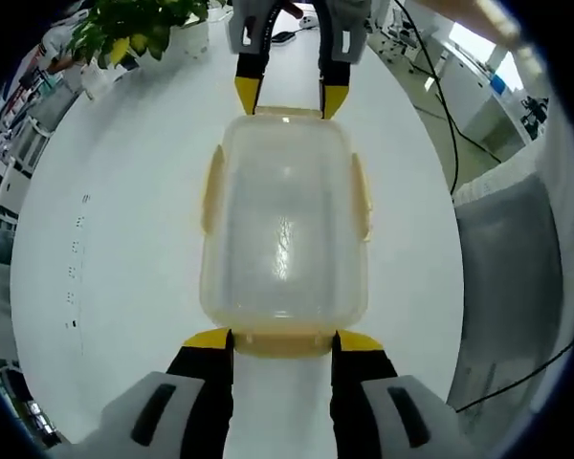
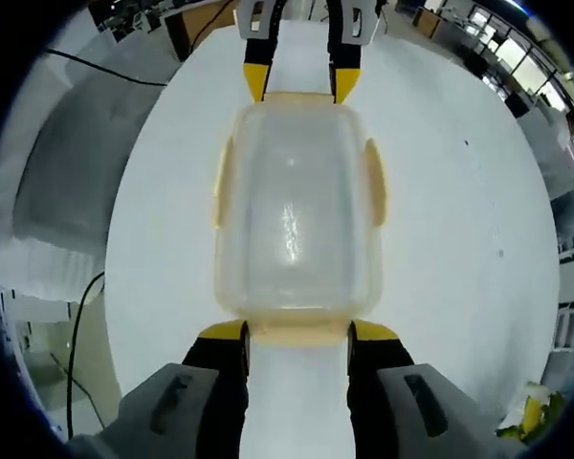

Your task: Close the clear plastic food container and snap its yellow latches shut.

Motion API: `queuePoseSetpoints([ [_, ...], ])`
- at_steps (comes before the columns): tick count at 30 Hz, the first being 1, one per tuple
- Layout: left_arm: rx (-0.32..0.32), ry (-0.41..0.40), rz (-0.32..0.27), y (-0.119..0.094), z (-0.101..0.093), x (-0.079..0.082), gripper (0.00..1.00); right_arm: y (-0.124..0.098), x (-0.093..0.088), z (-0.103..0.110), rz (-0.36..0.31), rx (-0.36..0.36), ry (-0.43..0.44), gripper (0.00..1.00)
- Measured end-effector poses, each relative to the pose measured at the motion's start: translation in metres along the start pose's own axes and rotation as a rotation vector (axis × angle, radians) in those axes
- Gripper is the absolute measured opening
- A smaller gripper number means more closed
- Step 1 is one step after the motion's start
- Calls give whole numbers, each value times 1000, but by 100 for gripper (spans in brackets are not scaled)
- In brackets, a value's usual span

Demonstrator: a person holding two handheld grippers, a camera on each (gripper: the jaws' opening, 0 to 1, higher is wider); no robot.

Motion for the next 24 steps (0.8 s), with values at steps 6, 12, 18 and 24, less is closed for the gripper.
queuePoseSetpoints([
  [6, -1, 1, 30, -1, 3, -9, 33, -1, 7, 1, -35, 5, 9, 37],
  [12, -14, -6, 38, 5, -1, -8, 33, 7, 8, 1, -10, 19, -3, 37],
  [18, -6, 5, 63, 6, 2, -9, 34, 8, 7, 0, -8, 30, 15, 37],
  [24, -7, 4, 81, 9, 3, -10, 34, 7, 8, 0, -7, 28, 12, 37],
])
Point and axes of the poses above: the point that each gripper's makers call its tool centre point, and the gripper's own axes: y roughly forward along the fingers, z roughly to its left, x roughly out of its top, the point moved 5 cm from there along -y, roughly backward along the fingers, and after that the axes turned 7 degrees about -x, right-handed, at the moved point
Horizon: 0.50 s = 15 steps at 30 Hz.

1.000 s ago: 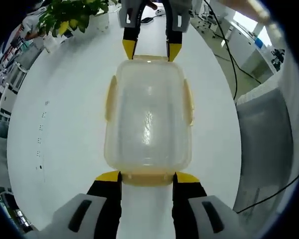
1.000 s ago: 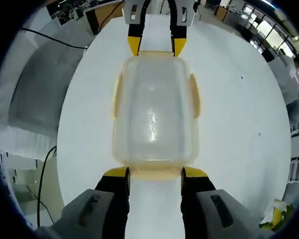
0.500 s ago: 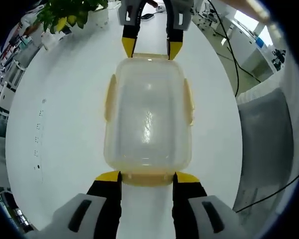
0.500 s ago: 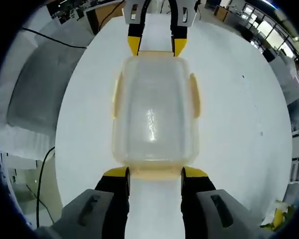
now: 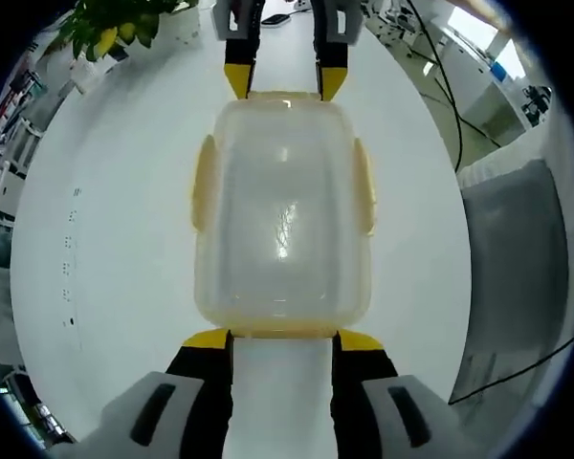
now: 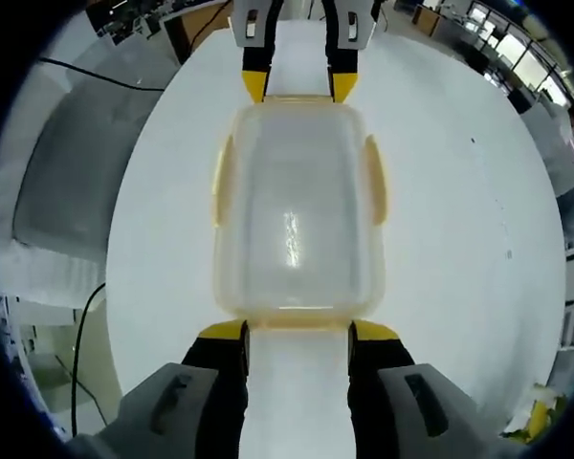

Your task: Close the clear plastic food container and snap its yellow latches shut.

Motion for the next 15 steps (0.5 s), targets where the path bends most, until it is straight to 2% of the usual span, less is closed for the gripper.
queuePoseSetpoints([
  [7, 11, 25, 15, 0, -1, 1, 34, 0, 0, 0, 4, 0, -3, 38],
  [9, 20, 71, 18, 1, -1, -1, 34, -1, -3, -1, -16, 2, 4, 38],
  [11, 70, 148, 44, 3, 4, -4, 29, 0, -5, 0, -30, 6, 45, 38],
  [13, 64, 119, 78, 6, 2, -11, 25, 2, -12, 0, -3, 0, 139, 38],
  [14, 55, 83, 86, 7, 1, -14, 26, 3, -17, -2, 27, -25, 138, 38],
  [15, 53, 53, 67, 7, 1, -16, 28, 6, -26, -4, 63, -47, 119, 38],
])
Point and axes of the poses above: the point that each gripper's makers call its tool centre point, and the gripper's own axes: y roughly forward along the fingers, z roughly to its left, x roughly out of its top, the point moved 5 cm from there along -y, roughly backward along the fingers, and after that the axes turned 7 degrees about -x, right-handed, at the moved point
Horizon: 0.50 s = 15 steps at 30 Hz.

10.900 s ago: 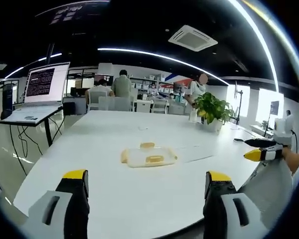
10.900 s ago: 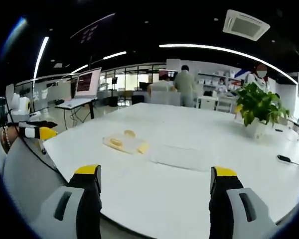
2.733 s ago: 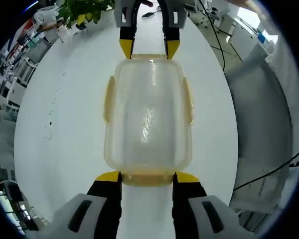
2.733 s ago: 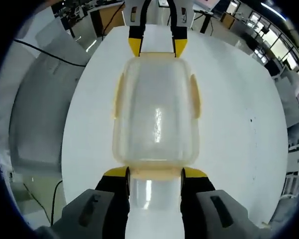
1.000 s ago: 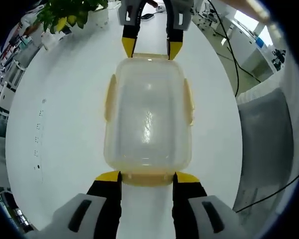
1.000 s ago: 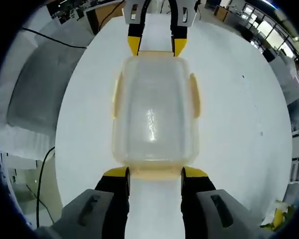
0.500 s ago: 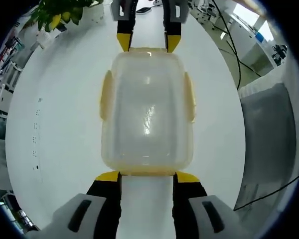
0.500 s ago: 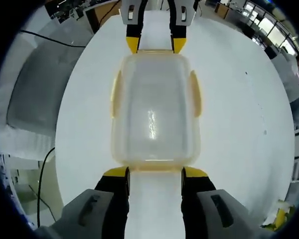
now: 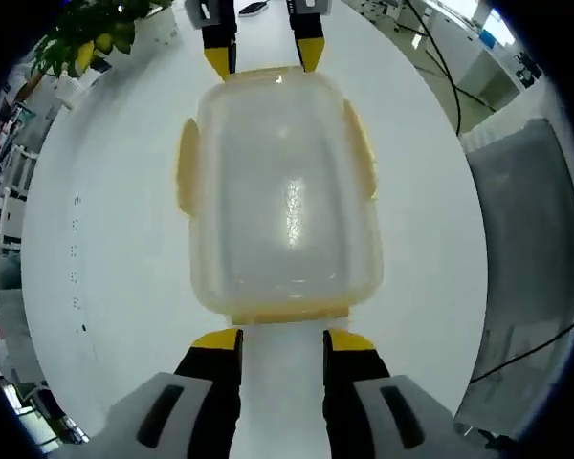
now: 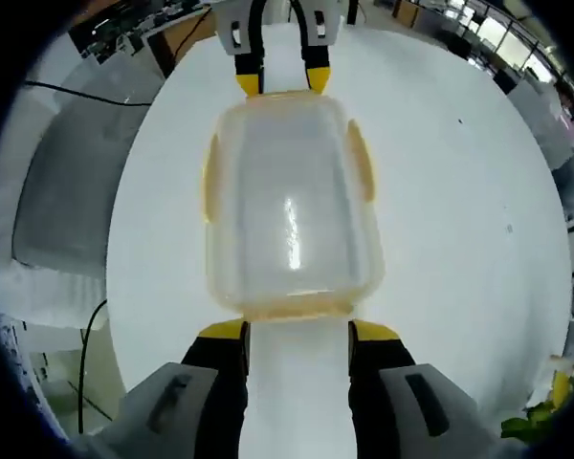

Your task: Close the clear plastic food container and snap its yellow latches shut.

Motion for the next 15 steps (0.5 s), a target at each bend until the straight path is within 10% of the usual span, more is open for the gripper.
queuePoseSetpoints([
  [5, 19, -160, -74, -7, 2, -9, 32, 5, -24, 2, 30, 6, 140, 44],
  [9, -73, -499, -294, -18, -2, -5, 48, -7, -30, -5, 2, -33, 284, 43],
  [15, -146, -819, -445, -35, -5, -11, 48, -34, -19, -16, -131, 35, 683, 39],
])
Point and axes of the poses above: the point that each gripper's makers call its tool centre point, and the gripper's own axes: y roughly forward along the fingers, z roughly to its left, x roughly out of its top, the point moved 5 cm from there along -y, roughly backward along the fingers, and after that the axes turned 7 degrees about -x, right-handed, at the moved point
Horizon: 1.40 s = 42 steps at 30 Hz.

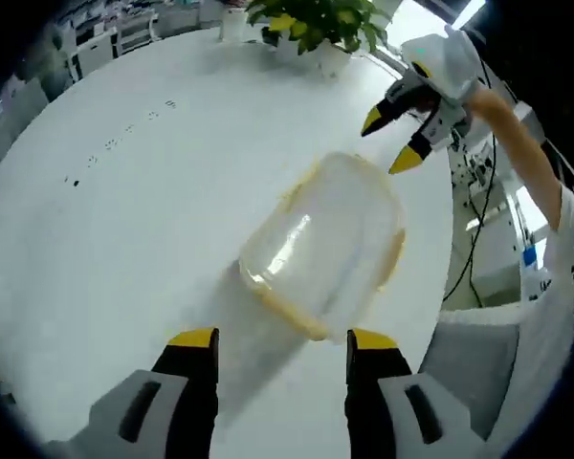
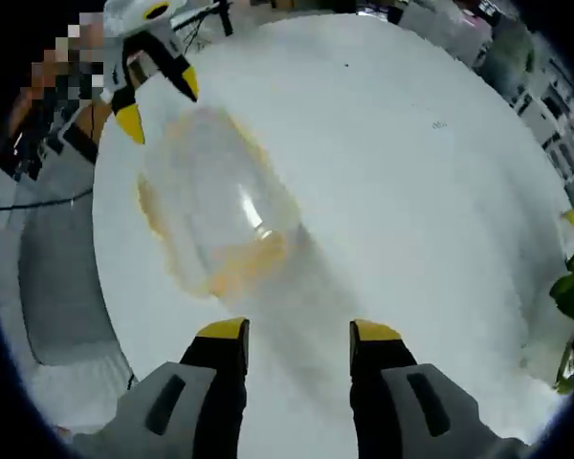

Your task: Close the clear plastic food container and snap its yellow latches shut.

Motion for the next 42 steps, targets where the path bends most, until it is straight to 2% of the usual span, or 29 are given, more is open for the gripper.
queuePoseSetpoints([
  [1, 1, -28, -25, -2, 0, 2, 48, -3, 4, 2, -18, 24, 64, 39],
  [3, -49, -58, -125, -3, -9, 11, 52, -9, 14, 9, -74, 89, 193, 37],
  [5, -80, -176, -152, -1, -17, 12, 52, -7, 22, 11, -106, 113, 259, 40],
  [6, -87, -212, -158, 1, -18, 11, 52, -5, 23, 11, -106, 108, 263, 42],
  [7, -78, -304, -182, 5, -17, 11, 52, -2, 23, 12, -101, 100, 263, 43],
  [10, -102, -423, -227, 13, -20, 13, 53, 6, 25, 21, -97, 115, 303, 44],
  [11, -76, -468, -202, 16, -19, 9, 52, 8, 24, 25, -83, 134, 320, 45],
  [13, -60, -455, -202, 20, -19, 9, 51, 13, 21, 32, -51, 135, 328, 46],
  [15, -46, -446, -188, 23, -20, 9, 45, 16, 19, 31, -39, 82, 240, 42],
  [17, -23, -448, -174, 25, -19, 8, 41, 19, 19, 34, -30, 70, 257, 39],
  [19, -23, -462, -184, 27, -18, 11, 42, 23, 19, 39, -17, 97, 251, 41],
  [21, -17, -461, -182, 27, -17, 11, 41, 25, 20, 45, -11, 127, 251, 38],
  [23, -6, -463, -177, 28, -15, 10, 38, 30, 18, 45, 10, 112, 249, 35],
  [30, 61, -447, -158, 37, -11, 9, 31, 28, 21, 45, 21, 118, 240, 34],
  [32, 71, -479, -162, 35, -11, 9, 31, 28, 20, 44, 22, 116, 242, 34],
  [36, 68, -468, -160, 35, -10, 9, 30, 29, 19, 45, 18, 120, 241, 34],
  [42, 64, -505, -162, 34, -8, 9, 27, 29, 20, 46, 18, 121, 240, 33],
])
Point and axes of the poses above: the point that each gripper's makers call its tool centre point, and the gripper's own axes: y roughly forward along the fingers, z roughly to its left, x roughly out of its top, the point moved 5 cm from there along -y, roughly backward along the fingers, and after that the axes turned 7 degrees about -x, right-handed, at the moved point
